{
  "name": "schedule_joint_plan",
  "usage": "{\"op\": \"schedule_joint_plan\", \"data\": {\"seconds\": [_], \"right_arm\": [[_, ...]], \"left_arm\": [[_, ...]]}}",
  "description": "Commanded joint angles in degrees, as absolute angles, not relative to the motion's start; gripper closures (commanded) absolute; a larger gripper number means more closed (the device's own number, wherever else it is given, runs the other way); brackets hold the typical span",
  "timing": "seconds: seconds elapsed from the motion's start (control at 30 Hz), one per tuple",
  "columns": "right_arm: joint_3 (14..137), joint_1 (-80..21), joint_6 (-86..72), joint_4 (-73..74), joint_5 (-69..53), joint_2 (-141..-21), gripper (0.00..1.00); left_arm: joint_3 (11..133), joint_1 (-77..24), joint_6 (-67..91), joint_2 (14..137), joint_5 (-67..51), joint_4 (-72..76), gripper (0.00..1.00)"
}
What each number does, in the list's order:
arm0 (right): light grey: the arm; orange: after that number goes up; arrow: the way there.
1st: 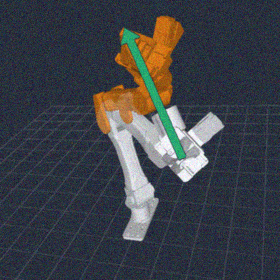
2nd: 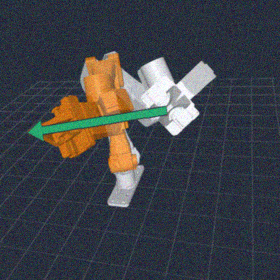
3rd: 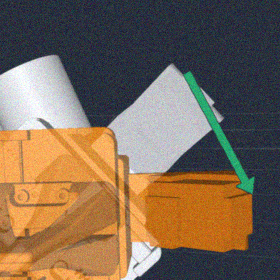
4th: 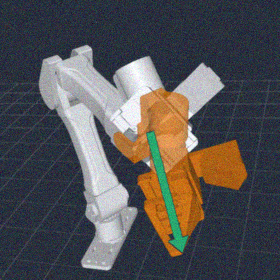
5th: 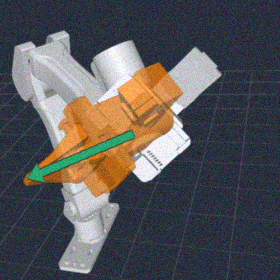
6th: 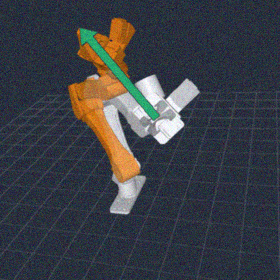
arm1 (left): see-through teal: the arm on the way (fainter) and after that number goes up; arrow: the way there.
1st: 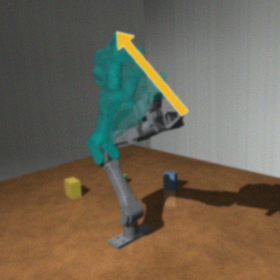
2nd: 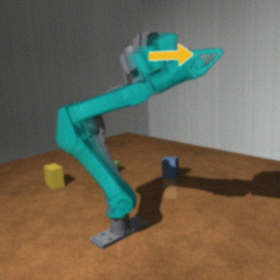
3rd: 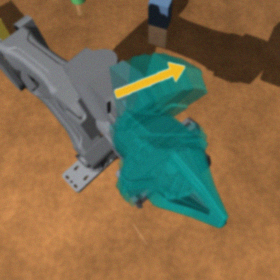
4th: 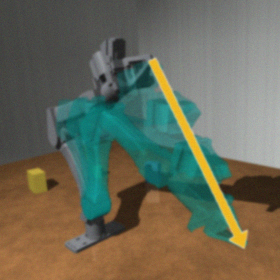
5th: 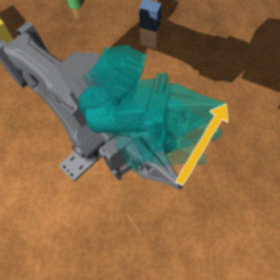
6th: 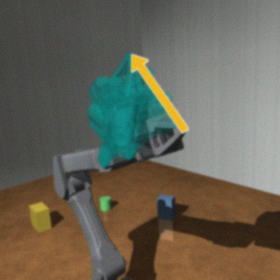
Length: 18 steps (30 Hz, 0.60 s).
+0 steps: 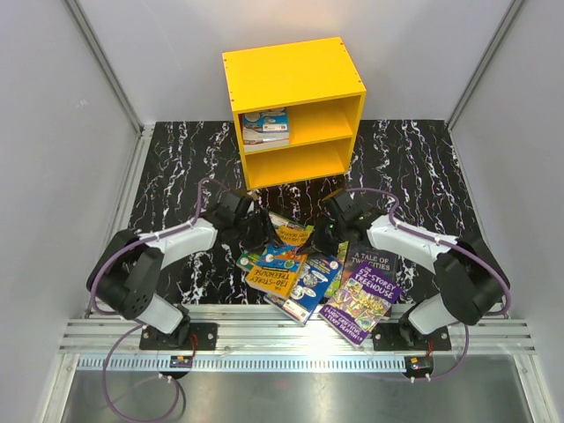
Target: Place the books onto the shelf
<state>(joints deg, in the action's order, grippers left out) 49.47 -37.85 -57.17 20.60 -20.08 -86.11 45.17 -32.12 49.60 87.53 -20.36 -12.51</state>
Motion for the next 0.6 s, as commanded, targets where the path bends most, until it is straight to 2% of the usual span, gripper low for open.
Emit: {"op": "schedule_joint_plan", "data": {"seconds": [0.0,0.03,0.1,0.23,0.3,0.57], "right_arm": [[53.08,-38.67,-55.73,18.54,-18.28,-84.82,0.95],[53.78,-38.58,-55.46,18.89,-18.28,-83.86,1.0],[55.36,-38.5,-54.32,21.43,-18.28,-82.8,1.0],[65.79,-38.41,-50.46,27.67,-17.93,-77.8,1.0],[70.2,-38.15,-48.52,30.32,-20.99,-77.17,1.0],[88.85,-37.09,-48.07,33.75,-36.99,-76.2,1.0]], "left_arm": [[43.07,-35.86,56.25,83.78,-28.3,-7.91,0.42],[43.07,-35.86,56.34,82.98,-28.3,-8.52,0.42],[43.85,-35.77,55.81,80.09,-27.86,-10.01,0.41],[47.98,-34.9,50.55,74.29,-23.83,-19.22,0.39],[47.99,-32.71,49.31,70.95,-24.86,-18.9,0.38],[42.98,-26.28,60.99,56.08,-42.27,7.72,0.28]]}}
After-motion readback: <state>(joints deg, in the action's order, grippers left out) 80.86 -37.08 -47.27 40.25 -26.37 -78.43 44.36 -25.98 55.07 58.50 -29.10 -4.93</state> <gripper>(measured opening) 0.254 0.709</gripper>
